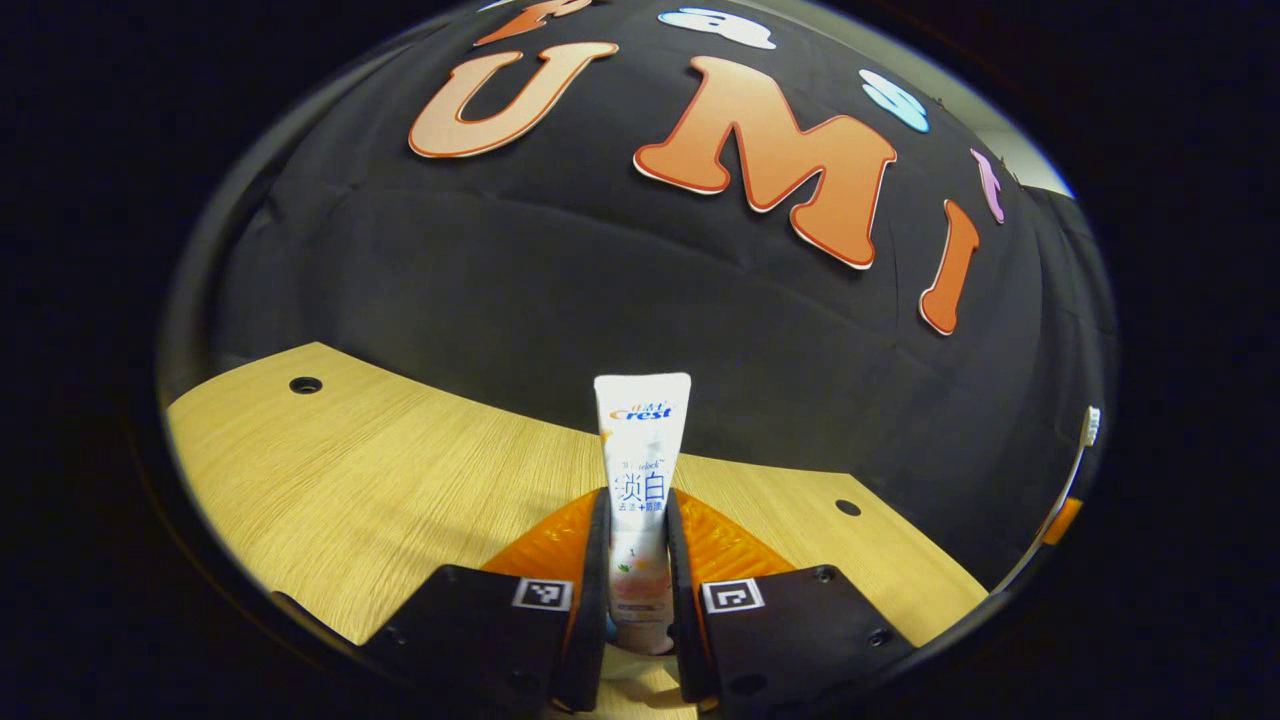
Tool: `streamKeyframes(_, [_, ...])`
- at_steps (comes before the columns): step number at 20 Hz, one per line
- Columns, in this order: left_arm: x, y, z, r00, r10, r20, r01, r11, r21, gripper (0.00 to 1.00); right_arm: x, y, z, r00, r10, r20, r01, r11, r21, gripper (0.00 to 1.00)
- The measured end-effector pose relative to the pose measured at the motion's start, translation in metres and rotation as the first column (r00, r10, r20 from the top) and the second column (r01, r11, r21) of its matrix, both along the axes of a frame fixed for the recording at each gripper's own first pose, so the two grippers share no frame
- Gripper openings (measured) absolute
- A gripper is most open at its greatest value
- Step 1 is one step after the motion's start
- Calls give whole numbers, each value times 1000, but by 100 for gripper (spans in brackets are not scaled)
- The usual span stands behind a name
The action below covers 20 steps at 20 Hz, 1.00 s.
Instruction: Put the toothbrush and toothpaste on the desktop into the cup, then pick up the cup and place it on the coaster on the desktop.
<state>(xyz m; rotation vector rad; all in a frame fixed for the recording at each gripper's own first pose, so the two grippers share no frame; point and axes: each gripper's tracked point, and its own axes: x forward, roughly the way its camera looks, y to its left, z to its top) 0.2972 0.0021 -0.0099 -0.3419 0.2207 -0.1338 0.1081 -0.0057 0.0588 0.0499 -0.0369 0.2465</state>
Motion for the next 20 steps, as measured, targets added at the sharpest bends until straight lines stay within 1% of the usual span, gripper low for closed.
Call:
streamKeyframes(1, [-5,0,0,1000,-3,2,3,1000,18,35,2,6,3,1000,10,9,-10,1000,0,7])
streamKeyframes(3, [-14,-1,-4,1000,-11,-4,11,999,50,36,4,16,10,999,21,28,-21,1000,1,7])
streamKeyframes(6, [-25,-1,-2,1000,-20,-2,21,997,76,38,11,32,18,998,45,52,-46,999,15,7])
streamKeyframes(7, [-30,-2,-3,1000,-27,-5,27,996,81,40,13,38,20,997,53,59,-54,998,19,7])
streamKeyframes(8, [-33,0,3,1000,-23,17,22,996,85,46,17,42,23,996,58,63,-60,998,23,7])
streamKeyframes(9, [-34,1,8,999,-24,32,21,995,93,43,19,47,25,996,63,66,-65,997,29,7])
streamKeyframes(10, [-41,2,17,998,-33,51,27,994,102,43,24,51,27,995,66,69,-68,997,32,7])
streamKeyframes(11, [-44,4,21,998,-33,54,27,993,115,50,27,54,28,995,72,73,-74,997,37,7])
streamKeyframes(12, [-48,6,21,998,-38,59,31,992,126,51,30,56,30,994,76,79,-79,996,44,7])
streamKeyframes(13, [-55,7,22,997,-42,60,33,990,135,54,33,60,34,992,85,88,-90,994,55,7])
streamKeyframes(14, [-61,10,23,997,-41,65,31,989,148,53,36,65,39,990,96,99,-102,993,65,7])
streamKeyframes(16, [-75,23,24,997,-28,70,15,984,179,76,45,71,46,987,107,122,-117,990,76,7])
streamKeyframes(17, [-82,31,23,997,-13,71,-1,981,196,80,50,73,49,985,108,137,-119,990,76,7])
streamKeyframes(18, [-89,38,22,997,-1,74,-14,979,205,84,56,76,52,983,111,145,-123,989,79,7])
streamKeyframes(20, [-103,56,22,996,27,81,-44,976,214,83,67,86,52,980,130,154,-146,985,96,7])
